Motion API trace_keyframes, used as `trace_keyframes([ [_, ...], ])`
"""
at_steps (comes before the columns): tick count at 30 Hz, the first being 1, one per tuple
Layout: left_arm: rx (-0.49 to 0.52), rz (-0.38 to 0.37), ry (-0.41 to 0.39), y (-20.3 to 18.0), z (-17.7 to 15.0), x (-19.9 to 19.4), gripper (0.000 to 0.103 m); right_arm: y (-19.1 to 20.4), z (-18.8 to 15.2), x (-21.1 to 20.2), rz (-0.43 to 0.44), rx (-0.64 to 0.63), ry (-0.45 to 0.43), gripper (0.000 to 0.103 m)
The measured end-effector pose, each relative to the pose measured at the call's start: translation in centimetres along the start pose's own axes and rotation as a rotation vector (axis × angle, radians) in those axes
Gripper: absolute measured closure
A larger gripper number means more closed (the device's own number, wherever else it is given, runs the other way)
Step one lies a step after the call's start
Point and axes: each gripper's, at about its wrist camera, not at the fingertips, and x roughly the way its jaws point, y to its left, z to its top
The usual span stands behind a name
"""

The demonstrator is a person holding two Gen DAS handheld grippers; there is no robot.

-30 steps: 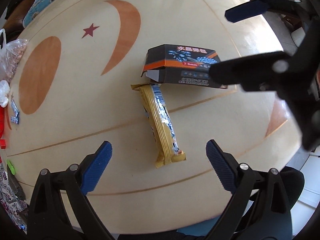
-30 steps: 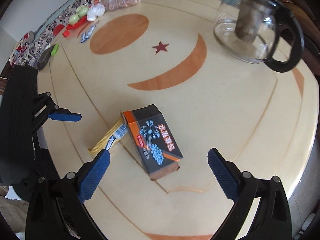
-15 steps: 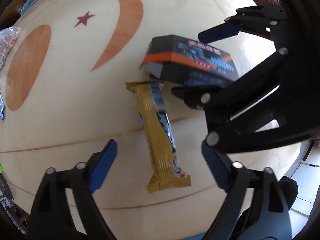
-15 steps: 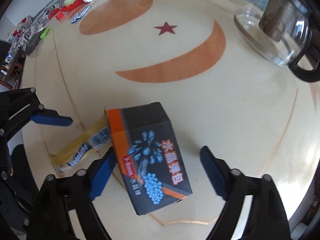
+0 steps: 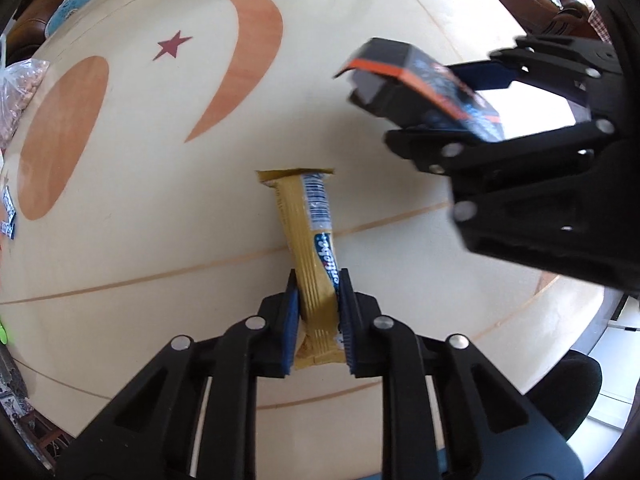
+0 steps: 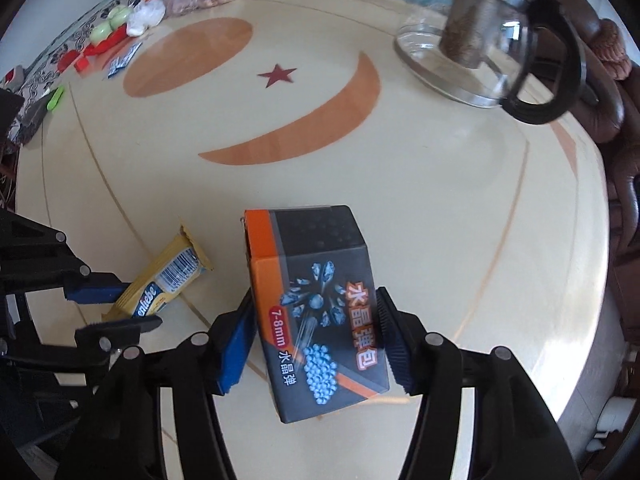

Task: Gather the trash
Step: 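Grasp the black-orange box with the right tool while the left tool grasps the yellow snack bar, then lift the black-orange box and snack bar and carry them over the pink bin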

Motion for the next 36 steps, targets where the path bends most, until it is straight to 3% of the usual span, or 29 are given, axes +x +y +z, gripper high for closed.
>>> trace_keyframes([
  [9, -0.023, 0.018, -0.077, 0.2, -2.4, -4.0, 0.086, -0.9, -3.3, -5.5, -0.028, 0.118, -0.079, 0.047],
  [17, -0.009, 0.044, -0.222, -1.6, -4.8, -10.6, 0.085, 1.3, -7.9, -12.8, -0.066, 0.144, -0.172, 0.047],
  [22, -0.001, 0.082, -0.302, -3.8, -8.3, -13.5, 0.085, 4.8, -11.0, -17.6, -0.097, 0.123, -0.232, 0.047],
  [28, 0.009, 0.073, -0.362, -4.5, -14.2, -15.1, 0.085, 9.6, -14.9, -21.3, -0.099, 0.102, -0.275, 0.047],
  [36, 0.081, 0.08, -0.385, -7.3, -20.3, -15.8, 0.085, 14.7, -20.2, -24.4, -0.102, 0.079, -0.308, 0.047],
])
